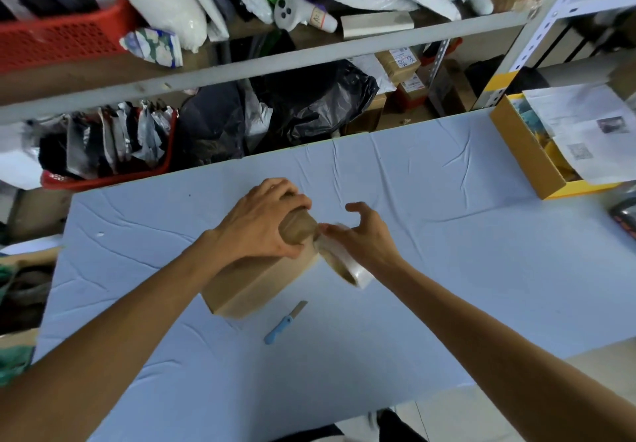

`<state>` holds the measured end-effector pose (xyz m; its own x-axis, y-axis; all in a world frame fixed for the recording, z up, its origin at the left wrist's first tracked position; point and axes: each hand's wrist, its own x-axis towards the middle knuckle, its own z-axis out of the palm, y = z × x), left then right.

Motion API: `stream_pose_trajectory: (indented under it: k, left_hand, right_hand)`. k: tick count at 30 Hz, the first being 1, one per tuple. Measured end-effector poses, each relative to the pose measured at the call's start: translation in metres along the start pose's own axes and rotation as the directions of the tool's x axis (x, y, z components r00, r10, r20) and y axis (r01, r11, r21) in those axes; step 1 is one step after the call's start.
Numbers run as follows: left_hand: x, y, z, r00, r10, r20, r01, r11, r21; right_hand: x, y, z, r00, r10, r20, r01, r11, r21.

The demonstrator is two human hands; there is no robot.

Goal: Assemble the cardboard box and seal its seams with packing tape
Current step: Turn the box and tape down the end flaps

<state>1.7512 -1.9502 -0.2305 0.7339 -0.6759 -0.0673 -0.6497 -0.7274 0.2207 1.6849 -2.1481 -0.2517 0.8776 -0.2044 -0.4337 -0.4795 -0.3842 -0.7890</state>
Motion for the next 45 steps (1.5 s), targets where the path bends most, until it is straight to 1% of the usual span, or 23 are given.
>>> stream_pose_trajectory:
  k: [3, 5, 7, 9, 10, 12, 14, 16, 19, 21, 25, 27, 29, 31, 33, 35, 36, 38, 39, 40, 41, 42, 45]
  left_hand:
    - [-0.001, -0.005, 0.005, 0.999, -0.034, -0.035, 0.033, 0.999, -0.015]
    - [-0.002, -0.005, 0.008, 0.998, -0.05, -0.044, 0.05, 0.999, -0.003]
    - [-0.003, -0.002, 0.011, 0.995, -0.084, -0.062, 0.085, 0.996, 0.011]
    - [-0.004, 0.001, 0.014, 0.99, -0.122, -0.071, 0.123, 0.992, 0.003]
    - [-0.004, 0.001, 0.013, 0.99, -0.126, -0.067, 0.126, 0.992, -0.001]
    - [-0.002, -0.001, 0.013, 0.994, -0.102, -0.041, 0.101, 0.995, -0.017]
    - [-0.001, -0.003, 0.014, 0.999, -0.039, -0.023, 0.038, 0.999, -0.032]
    - [-0.002, -0.005, 0.015, 0.999, 0.027, -0.039, -0.028, 0.999, -0.026]
    - [-0.003, -0.004, 0.015, 0.996, 0.08, -0.029, -0.08, 0.997, 0.009]
    - [-0.002, -0.003, 0.015, 0.996, 0.085, -0.02, -0.084, 0.996, 0.03]
    - [-0.001, -0.001, 0.017, 0.995, 0.082, -0.048, -0.079, 0.994, 0.071]
    - [0.002, 0.001, 0.016, 0.995, 0.067, -0.078, -0.063, 0.996, 0.058]
    - [0.005, 0.003, 0.016, 0.992, 0.086, -0.097, -0.08, 0.995, 0.067]
    - [0.005, 0.003, 0.019, 0.983, 0.137, -0.118, -0.124, 0.986, 0.108]
    - [0.003, 0.002, 0.023, 0.98, 0.155, -0.127, -0.139, 0.982, 0.125]
    - [0.002, 0.0, 0.025, 0.978, 0.156, -0.135, -0.139, 0.982, 0.127]
    - [0.002, 0.0, 0.024, 0.98, 0.154, -0.129, -0.139, 0.983, 0.124]
    - [0.005, 0.0, 0.024, 0.981, 0.165, -0.102, -0.151, 0.98, 0.127]
    - [0.006, 0.0, 0.024, 0.982, 0.166, -0.09, -0.154, 0.98, 0.129]
    - [0.007, 0.0, 0.025, 0.984, 0.159, -0.083, -0.149, 0.981, 0.121]
    - [0.007, 0.0, 0.026, 0.986, 0.144, -0.08, -0.136, 0.986, 0.1]
    - [0.006, -0.001, 0.027, 0.989, 0.124, -0.079, -0.119, 0.991, 0.069]
    - [0.003, -0.005, 0.029, 0.994, 0.082, -0.076, -0.083, 0.996, -0.014]
  right_hand:
    - [0.001, 0.003, -0.014, 0.984, -0.148, 0.099, 0.145, 0.989, 0.036]
    - [0.004, 0.007, -0.019, 0.974, -0.166, 0.156, 0.163, 0.986, 0.035]
    - [0.009, 0.011, -0.016, 0.98, -0.081, 0.181, 0.083, 0.997, -0.002]
    - [0.013, 0.014, -0.009, 0.984, 0.026, 0.174, -0.005, 0.993, -0.122]
    - [0.014, 0.015, -0.006, 0.984, 0.055, 0.168, -0.029, 0.987, -0.155]
    - [0.014, 0.014, -0.006, 0.987, 0.038, 0.156, -0.017, 0.991, -0.135]
    - [0.012, 0.011, -0.012, 0.991, -0.045, 0.13, 0.06, 0.992, -0.109]
    - [0.008, 0.01, -0.02, 0.984, -0.137, 0.114, 0.15, 0.982, -0.115]
    - [0.005, 0.011, -0.029, 0.965, -0.224, 0.136, 0.241, 0.962, -0.129]
    - [0.005, 0.012, -0.031, 0.963, -0.223, 0.155, 0.246, 0.956, -0.157]
    - [0.005, 0.012, -0.024, 0.973, -0.149, 0.175, 0.18, 0.968, -0.176]
    - [0.005, 0.01, -0.023, 0.969, -0.18, 0.168, 0.209, 0.962, -0.174]
    - [0.003, 0.011, -0.025, 0.957, -0.24, 0.161, 0.265, 0.951, -0.156]
    - [0.001, 0.015, -0.029, 0.944, -0.288, 0.16, 0.305, 0.947, -0.098]
    - [-0.002, 0.021, -0.03, 0.93, -0.319, 0.183, 0.331, 0.943, -0.034]
    - [-0.002, 0.027, -0.026, 0.934, -0.288, 0.213, 0.301, 0.953, -0.035]
    - [-0.001, 0.029, -0.023, 0.942, -0.241, 0.233, 0.263, 0.963, -0.068]
    - [0.002, 0.033, -0.018, 0.96, -0.081, 0.269, 0.129, 0.978, -0.165]
    - [0.003, 0.034, -0.016, 0.961, 0.01, 0.277, 0.043, 0.982, -0.186]
    - [0.003, 0.034, -0.015, 0.957, 0.074, 0.282, -0.025, 0.985, -0.173]
    - [0.001, 0.032, -0.014, 0.954, 0.092, 0.285, -0.055, 0.989, -0.136]
    - [-0.002, 0.03, -0.015, 0.958, 0.073, 0.278, -0.05, 0.995, -0.09]
    - [-0.012, 0.026, -0.02, 0.967, -0.053, 0.25, 0.028, 0.994, 0.101]
